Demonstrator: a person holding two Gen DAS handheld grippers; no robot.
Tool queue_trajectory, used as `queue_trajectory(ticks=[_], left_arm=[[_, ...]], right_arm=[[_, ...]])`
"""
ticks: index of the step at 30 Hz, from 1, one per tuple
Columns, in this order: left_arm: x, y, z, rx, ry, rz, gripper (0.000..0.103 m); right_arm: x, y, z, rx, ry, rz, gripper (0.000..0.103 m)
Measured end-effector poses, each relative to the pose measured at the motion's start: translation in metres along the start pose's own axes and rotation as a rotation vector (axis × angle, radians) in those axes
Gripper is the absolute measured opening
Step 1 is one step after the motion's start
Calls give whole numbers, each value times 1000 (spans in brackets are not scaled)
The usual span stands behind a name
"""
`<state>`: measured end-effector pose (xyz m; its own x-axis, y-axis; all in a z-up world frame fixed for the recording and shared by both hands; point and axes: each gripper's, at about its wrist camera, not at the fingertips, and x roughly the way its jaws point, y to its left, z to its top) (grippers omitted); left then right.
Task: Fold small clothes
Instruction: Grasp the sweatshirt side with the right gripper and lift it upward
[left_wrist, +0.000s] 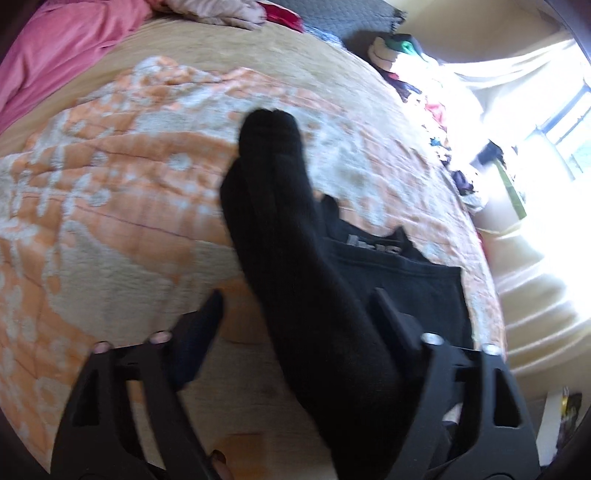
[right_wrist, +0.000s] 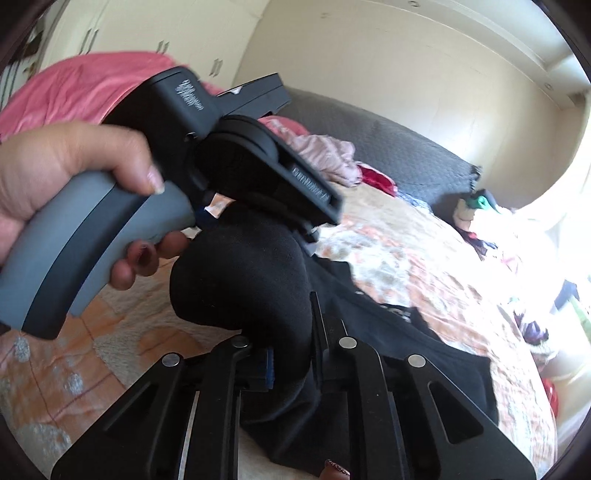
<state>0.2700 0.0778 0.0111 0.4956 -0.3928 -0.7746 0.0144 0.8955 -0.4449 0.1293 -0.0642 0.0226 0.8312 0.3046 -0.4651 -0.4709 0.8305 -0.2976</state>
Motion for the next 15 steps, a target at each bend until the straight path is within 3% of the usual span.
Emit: queue_trajectory(ticks=[2, 5, 15], left_arm=[[1, -20, 1, 32, -2, -8, 41], [3, -55, 2, 86, -17, -1, 29], [26, -132, 2, 189, 0, 31, 24]], right_arm=[[-7, -15, -5, 27, -4, -17, 11], [-18, -33, -14, 66, -11, -44, 10], [-47, -85, -43, 242, -12, -77, 10]])
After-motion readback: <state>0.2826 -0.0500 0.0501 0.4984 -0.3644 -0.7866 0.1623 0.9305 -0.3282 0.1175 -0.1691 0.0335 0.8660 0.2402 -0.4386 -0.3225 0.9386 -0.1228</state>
